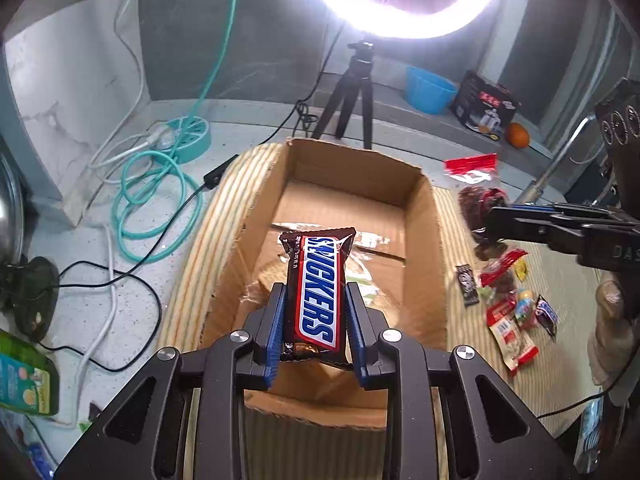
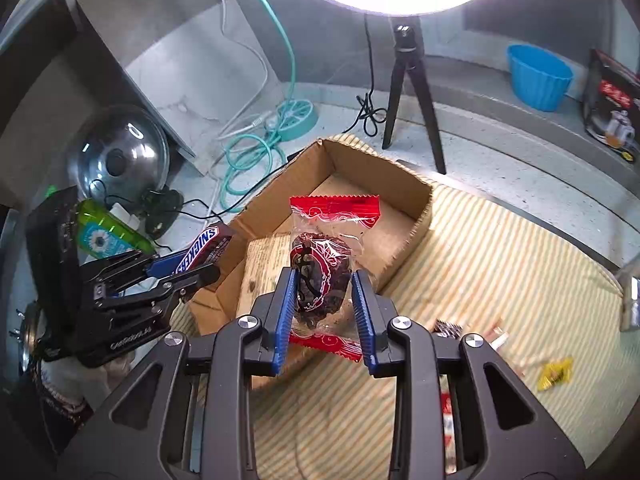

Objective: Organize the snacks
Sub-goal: 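Carry both snacks into the box and open both tools, then grasp the black wrapped candy with the left tool while the right tool grasps a Snickers bar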

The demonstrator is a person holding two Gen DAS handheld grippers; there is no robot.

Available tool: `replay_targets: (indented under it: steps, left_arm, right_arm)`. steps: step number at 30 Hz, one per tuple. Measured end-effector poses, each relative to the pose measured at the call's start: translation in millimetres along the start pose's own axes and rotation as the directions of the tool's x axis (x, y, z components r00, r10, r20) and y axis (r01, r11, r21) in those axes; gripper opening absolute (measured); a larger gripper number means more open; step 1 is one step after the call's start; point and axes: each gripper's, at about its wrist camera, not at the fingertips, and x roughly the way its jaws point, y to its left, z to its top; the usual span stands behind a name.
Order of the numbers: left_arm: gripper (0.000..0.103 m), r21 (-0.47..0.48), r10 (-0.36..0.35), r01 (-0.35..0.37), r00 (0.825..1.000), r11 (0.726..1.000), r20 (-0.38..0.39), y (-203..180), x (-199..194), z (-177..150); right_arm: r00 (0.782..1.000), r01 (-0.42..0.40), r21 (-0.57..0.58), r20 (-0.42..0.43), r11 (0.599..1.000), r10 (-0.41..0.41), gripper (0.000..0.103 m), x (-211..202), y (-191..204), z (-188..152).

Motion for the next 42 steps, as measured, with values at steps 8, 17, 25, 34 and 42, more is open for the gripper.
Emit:
replay_targets:
  steps: [8,17,25,34,42]
  left_arm:
    - [0.027,-0.015,-0.007,0.006,1.0,1.0,-0.01,4,17,9]
    - [0.067,0.0,0.046,-0.046,0.999,0.999,0.026,1,2,13]
    - [0.067,-0.004,0.031,-0.031,0.998,1.0,0.045,-14,-16,7]
    - [0.067,0.014,0.005,-0.005,1.0,1.0,0.025,-40,-23,-14]
    - [0.067,0.051,-0.02,0.02,1.0,0.999,0.014,-76,-21,-28]
  right_arm:
    - [0.999,0.021,-0.026,-0.046,0.999,-0.022,0.032,38,4,16]
    - [0.999,0.035,-0.013,0.012,0.999,-0.035,0.076,19,-6,17]
    - [0.997,0.078,-0.009,0.028,0.997,-0.078,0.076,-11,-23,2]
    - [0.982,0.151,0.061,0.109,0.987,-0.157,0.076,-71,-62,-39]
    - [0.951,0.276,0.145,0.1,0.95,-0.292,0.098,-114,-108,-87]
